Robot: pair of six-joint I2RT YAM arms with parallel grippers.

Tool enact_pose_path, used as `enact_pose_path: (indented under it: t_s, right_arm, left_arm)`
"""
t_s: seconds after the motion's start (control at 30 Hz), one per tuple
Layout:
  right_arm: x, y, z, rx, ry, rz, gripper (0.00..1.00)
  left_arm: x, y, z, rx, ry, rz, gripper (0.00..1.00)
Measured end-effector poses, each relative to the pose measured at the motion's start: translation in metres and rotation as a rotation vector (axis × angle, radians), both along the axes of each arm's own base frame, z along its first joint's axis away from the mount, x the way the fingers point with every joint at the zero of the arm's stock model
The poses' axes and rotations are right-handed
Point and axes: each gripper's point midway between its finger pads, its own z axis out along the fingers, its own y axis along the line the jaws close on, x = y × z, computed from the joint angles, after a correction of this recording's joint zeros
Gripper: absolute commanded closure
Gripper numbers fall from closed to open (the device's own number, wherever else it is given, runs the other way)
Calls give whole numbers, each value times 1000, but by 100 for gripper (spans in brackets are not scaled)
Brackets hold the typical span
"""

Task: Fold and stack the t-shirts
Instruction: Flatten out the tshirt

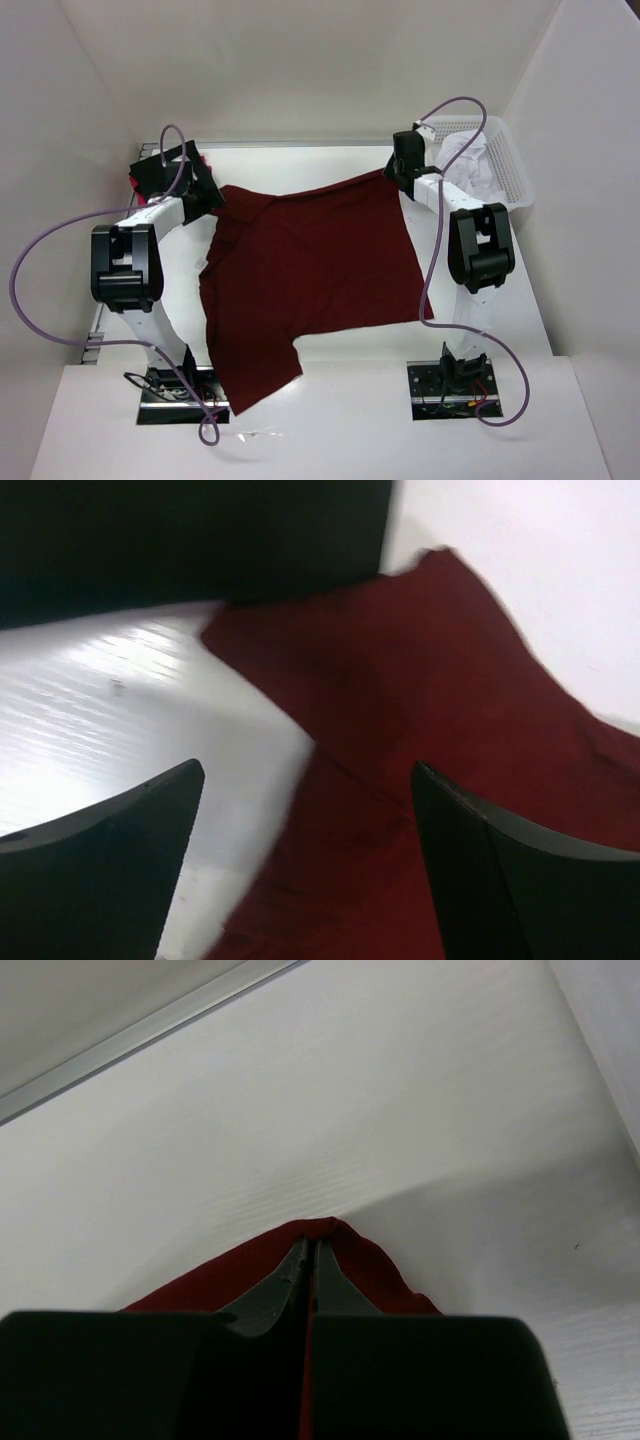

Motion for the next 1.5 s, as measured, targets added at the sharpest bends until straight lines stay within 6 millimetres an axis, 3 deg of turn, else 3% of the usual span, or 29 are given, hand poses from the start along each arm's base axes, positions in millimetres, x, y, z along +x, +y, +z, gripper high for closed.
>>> enact_pose_path:
  t_s: [0.27,0.6,0.9,1.1,1.3,1.37,1.43,1.5]
  right_arm:
    - [1,2,1,7,-2,16,100]
    - [1,4,-1,2,1,31,100]
    - [1,3,-20,-8,35,31,100]
    - [4,3,-18,-13,30,31,100]
    - [6,1,-15,-23,22,23,100]
    - [7,0,-14,-27,19,23,100]
    - [8,0,-12,-30,16,24,100]
    - [8,0,-12,-32,16,26,100]
  left_arm:
    - [6,39,-38,27,73,121,11]
    - [26,47,-40,27,36,132,29]
    - [36,48,-41,19,25,124,57]
    - [42,46,-40,9,18,108,71]
    - [44,46,-46,7,28,104,92]
    - [44,46,-47,8,29,102,89]
    - [44,45,-47,8,29,99,62]
    - [45,45,-46,4,21,94,46]
